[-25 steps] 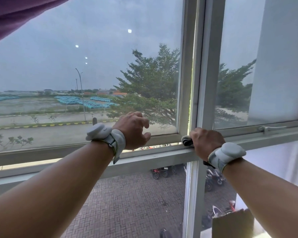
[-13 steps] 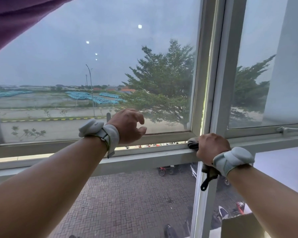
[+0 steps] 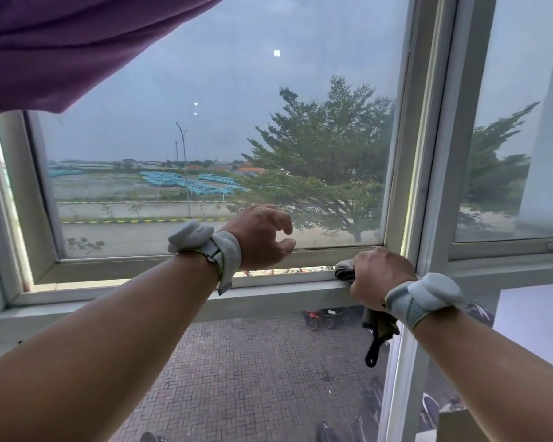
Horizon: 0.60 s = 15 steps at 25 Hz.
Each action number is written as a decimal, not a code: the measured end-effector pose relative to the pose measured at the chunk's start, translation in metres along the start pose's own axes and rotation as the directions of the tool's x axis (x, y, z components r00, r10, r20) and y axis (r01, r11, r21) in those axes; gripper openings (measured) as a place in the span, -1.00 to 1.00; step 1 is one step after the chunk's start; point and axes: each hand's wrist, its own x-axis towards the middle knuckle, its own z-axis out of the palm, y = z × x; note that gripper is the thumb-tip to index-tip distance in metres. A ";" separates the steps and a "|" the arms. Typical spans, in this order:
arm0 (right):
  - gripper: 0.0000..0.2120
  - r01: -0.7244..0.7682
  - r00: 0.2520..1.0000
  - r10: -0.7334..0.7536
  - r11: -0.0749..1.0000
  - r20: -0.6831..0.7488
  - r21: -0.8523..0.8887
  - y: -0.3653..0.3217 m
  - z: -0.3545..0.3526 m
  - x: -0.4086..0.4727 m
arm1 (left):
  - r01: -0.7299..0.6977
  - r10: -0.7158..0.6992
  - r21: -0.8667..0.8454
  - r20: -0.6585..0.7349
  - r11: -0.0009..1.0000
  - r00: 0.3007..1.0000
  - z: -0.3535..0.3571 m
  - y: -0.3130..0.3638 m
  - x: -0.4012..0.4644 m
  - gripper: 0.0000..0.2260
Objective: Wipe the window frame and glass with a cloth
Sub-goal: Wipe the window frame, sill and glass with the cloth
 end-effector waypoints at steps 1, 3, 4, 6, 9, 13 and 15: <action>-0.96 0.004 1.000 -0.004 1.000 0.002 0.010 -0.004 -0.002 -0.001 | -0.006 0.006 -0.004 -0.002 1.000 1.000 -0.002 -0.003 -0.002 -0.77; -0.97 0.007 1.000 -0.007 1.000 0.003 0.024 -0.010 -0.006 -0.004 | -0.016 0.016 -0.009 -0.007 1.000 1.000 -0.006 -0.007 -0.007 -0.78; -0.97 0.011 1.000 -0.011 1.000 0.001 0.026 -0.016 -0.007 -0.005 | -0.019 0.019 -0.007 -0.012 1.000 1.000 -0.008 -0.011 -0.010 -0.78; -0.97 0.017 1.000 -0.017 0.999 0.002 0.033 -0.027 -0.009 -0.006 | -0.020 0.020 0.000 -0.019 1.000 1.000 -0.013 -0.016 -0.015 -0.78; -0.95 0.035 0.999 -0.035 0.999 0.004 0.041 -0.038 -0.012 -0.009 | -0.038 0.038 -0.002 -0.018 0.999 0.999 -0.016 -0.020 -0.021 -0.78; -0.78 0.062 0.998 -0.061 0.997 -0.015 0.036 -0.058 -0.015 -0.009 | -0.037 0.037 0.005 -0.017 0.999 0.999 -0.019 -0.026 -0.029 -0.77; -0.76 0.065 0.998 -0.064 0.998 -0.018 0.027 -0.067 -0.014 -0.009 | -0.032 0.032 0.002 -0.006 0.999 0.999 -0.021 -0.029 -0.032 -0.77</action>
